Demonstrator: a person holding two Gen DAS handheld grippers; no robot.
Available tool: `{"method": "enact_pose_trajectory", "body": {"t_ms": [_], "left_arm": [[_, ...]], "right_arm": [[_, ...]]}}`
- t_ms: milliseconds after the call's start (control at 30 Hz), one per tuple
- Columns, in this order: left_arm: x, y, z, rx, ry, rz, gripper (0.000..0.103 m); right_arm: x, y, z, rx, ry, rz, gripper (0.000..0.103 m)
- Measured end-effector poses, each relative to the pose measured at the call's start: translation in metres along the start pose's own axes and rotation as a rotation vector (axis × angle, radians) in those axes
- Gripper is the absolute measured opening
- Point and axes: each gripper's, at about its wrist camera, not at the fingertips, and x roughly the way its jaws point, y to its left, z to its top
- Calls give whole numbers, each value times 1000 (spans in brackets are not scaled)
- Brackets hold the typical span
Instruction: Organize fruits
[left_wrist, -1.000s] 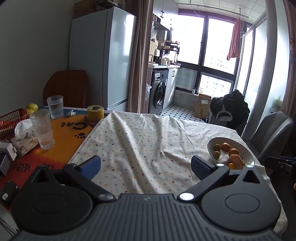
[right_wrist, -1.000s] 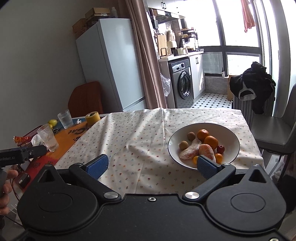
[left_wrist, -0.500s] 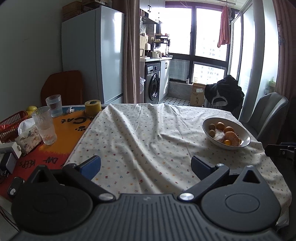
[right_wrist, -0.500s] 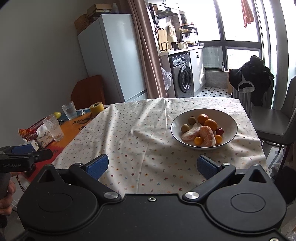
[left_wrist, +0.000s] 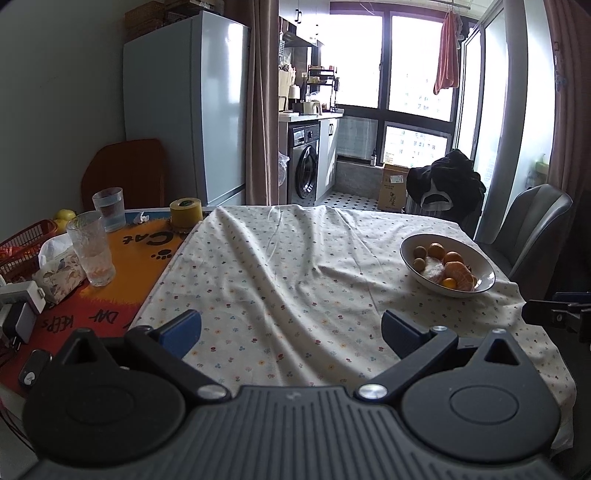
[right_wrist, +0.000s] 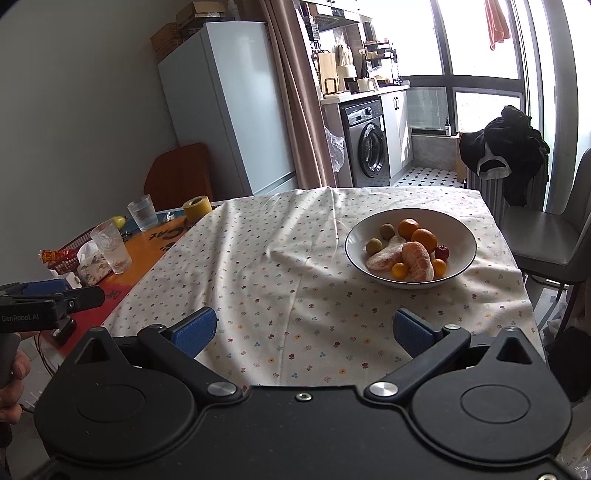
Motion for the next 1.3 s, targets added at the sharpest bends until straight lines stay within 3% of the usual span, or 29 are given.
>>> {"method": "enact_pose_trajectory", "body": {"t_ms": [1300], "left_arm": [[11, -4, -9, 7, 41, -20, 103]], "right_arm": [[6, 1, -4, -23, 33, 4, 103]]}}
